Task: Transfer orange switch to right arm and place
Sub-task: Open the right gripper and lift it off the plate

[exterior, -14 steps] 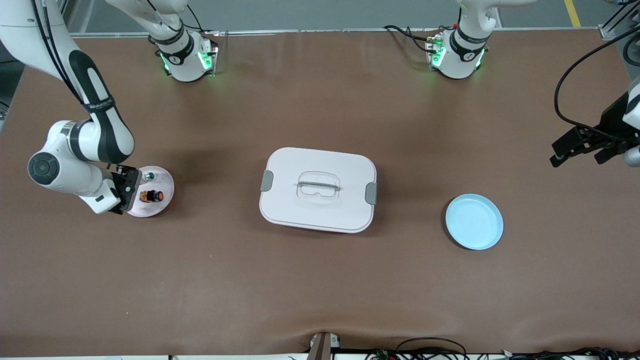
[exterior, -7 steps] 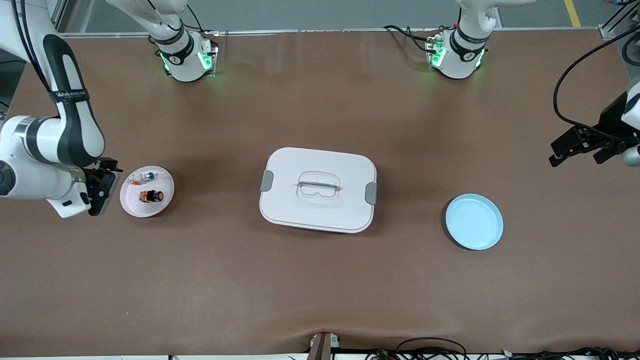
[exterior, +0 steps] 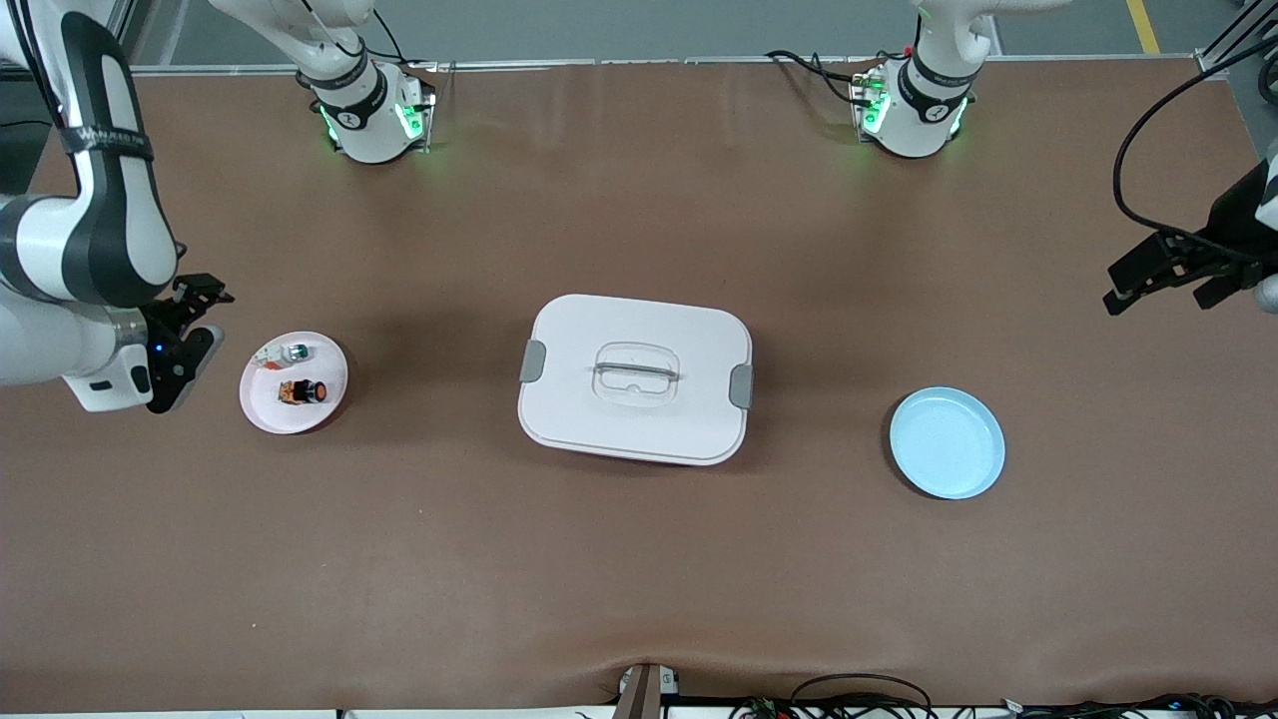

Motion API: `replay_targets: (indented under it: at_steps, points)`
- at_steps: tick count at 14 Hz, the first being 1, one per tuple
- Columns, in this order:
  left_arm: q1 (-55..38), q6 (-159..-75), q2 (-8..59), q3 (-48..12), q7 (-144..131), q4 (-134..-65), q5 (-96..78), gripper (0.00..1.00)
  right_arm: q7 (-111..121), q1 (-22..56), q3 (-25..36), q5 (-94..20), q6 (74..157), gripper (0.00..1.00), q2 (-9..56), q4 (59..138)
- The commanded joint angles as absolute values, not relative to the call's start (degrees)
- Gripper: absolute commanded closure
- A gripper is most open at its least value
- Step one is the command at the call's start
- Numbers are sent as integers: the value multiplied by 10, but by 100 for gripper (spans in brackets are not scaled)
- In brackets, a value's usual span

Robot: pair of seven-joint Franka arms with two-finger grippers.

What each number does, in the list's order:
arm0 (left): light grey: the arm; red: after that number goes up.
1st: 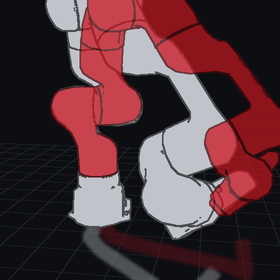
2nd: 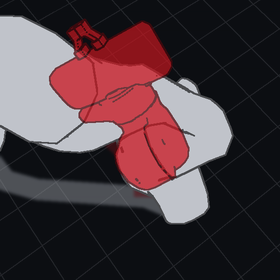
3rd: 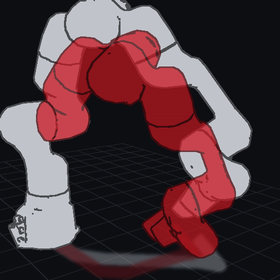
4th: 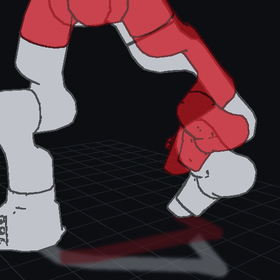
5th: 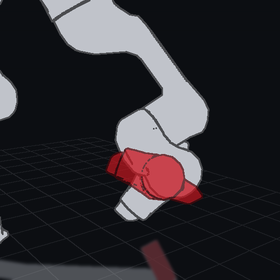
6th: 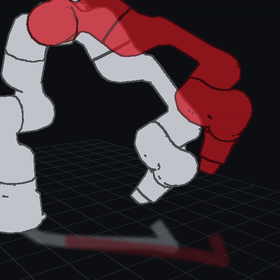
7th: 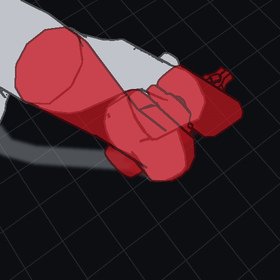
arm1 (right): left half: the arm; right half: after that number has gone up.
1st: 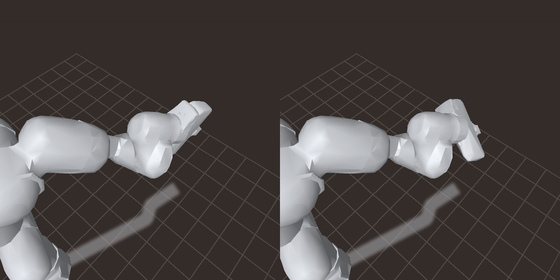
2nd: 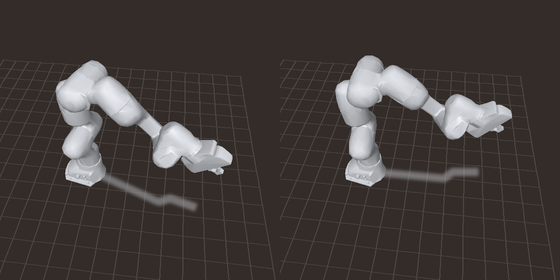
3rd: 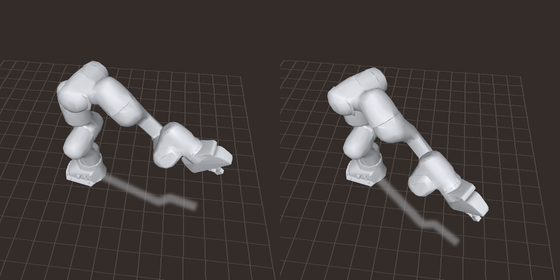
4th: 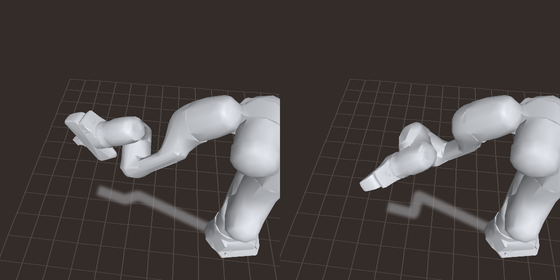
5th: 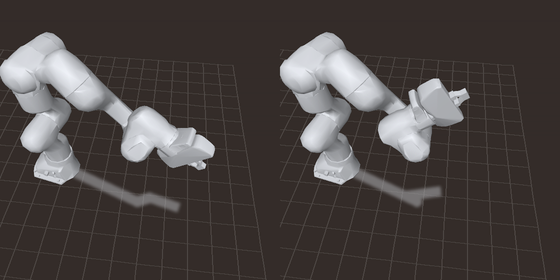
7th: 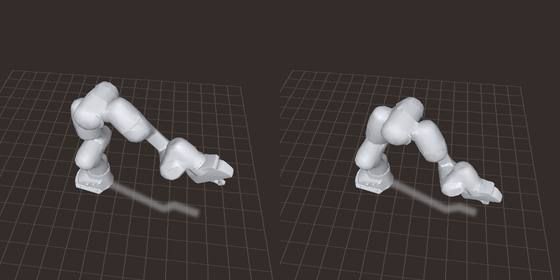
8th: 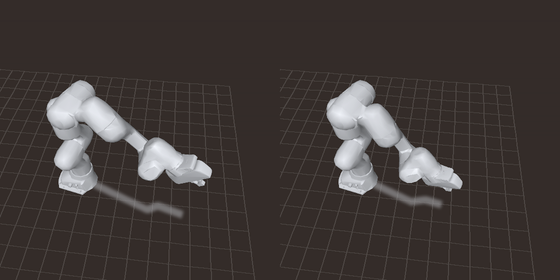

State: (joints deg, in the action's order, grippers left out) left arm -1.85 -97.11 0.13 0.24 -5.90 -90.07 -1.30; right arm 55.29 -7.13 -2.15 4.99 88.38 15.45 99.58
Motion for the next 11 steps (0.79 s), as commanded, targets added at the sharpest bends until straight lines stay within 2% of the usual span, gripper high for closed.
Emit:
replay_targets:
  at_steps: [1, 5, 11]
  points:
    - [-21, -940, -4, 6, -48, -896, -13, 0, 489, -54, -24, 63, 849, 0, 115, 1001]
    - [-22, -940, -3, 5, -47, -896, -1, 0, 364, -17, -25, 95, 818, 0, 84, 994]
    - [-27, -926, 3, 4, -48, -896, -1, 0, 203, -11, -22, 42, 818, 0, 65, 998]
